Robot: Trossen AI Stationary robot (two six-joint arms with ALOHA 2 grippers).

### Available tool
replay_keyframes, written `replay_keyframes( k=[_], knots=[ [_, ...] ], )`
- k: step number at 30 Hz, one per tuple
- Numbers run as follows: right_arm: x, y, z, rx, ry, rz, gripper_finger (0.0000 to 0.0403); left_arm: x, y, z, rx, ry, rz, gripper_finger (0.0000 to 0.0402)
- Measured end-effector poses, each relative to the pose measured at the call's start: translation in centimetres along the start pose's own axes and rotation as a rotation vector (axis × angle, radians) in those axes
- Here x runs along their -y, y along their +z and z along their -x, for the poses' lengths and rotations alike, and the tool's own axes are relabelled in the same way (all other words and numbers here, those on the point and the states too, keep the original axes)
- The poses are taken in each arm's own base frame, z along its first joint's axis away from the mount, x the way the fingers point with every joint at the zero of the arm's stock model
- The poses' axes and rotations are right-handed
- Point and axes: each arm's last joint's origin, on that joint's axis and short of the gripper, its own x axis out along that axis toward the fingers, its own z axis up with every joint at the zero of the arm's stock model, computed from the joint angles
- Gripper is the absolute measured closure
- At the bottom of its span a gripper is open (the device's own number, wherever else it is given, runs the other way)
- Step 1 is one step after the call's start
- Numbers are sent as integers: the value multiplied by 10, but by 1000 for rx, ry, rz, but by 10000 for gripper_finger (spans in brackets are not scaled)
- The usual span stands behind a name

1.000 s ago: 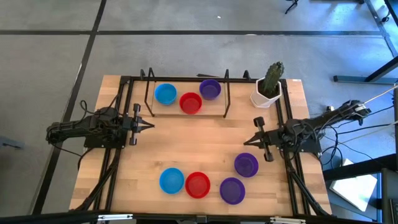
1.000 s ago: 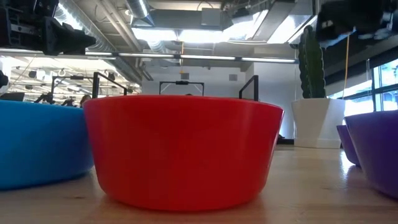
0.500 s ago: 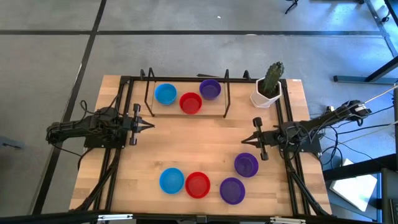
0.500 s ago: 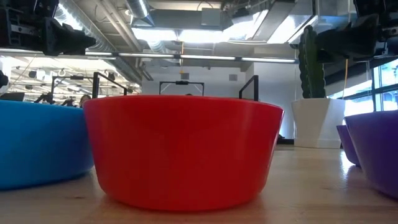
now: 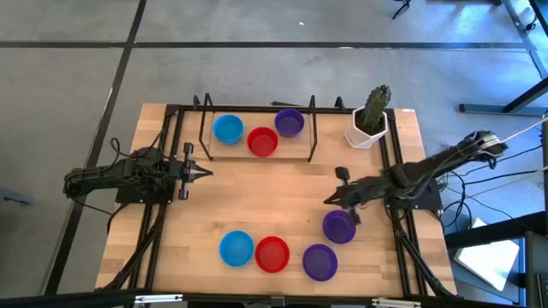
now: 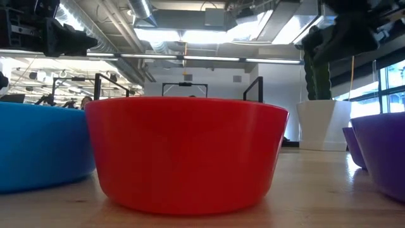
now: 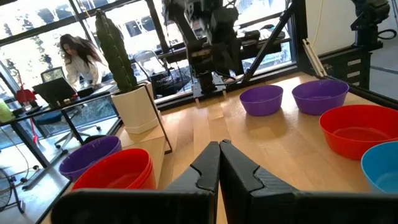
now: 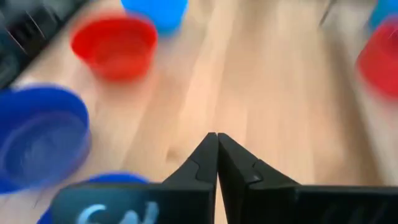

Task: Pick & Place Mini bowls
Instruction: Stack the violet bowl on top of the violet bowls on the shelf

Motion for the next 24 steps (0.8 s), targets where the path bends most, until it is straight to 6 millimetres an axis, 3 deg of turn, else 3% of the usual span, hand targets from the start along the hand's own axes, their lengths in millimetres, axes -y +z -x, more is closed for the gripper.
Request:
replay_keyframes(
  k=[5, 10, 18, 24],
  knots=[
    [-5, 21, -17, -290, 31, -120, 366, 0, 0, 0, 0, 0, 0, 398],
    [-14, 37, -39, -459, 107, -163, 297, 0, 0, 0, 0, -2, 7, 398],
    [-19, 22, -60, -751, 97, -44, 176, 0, 0, 0, 0, -3, 8, 398],
    [-22, 11, -71, -836, 87, -39, 151, 0, 0, 0, 0, -3, 8, 398]
  ],
)
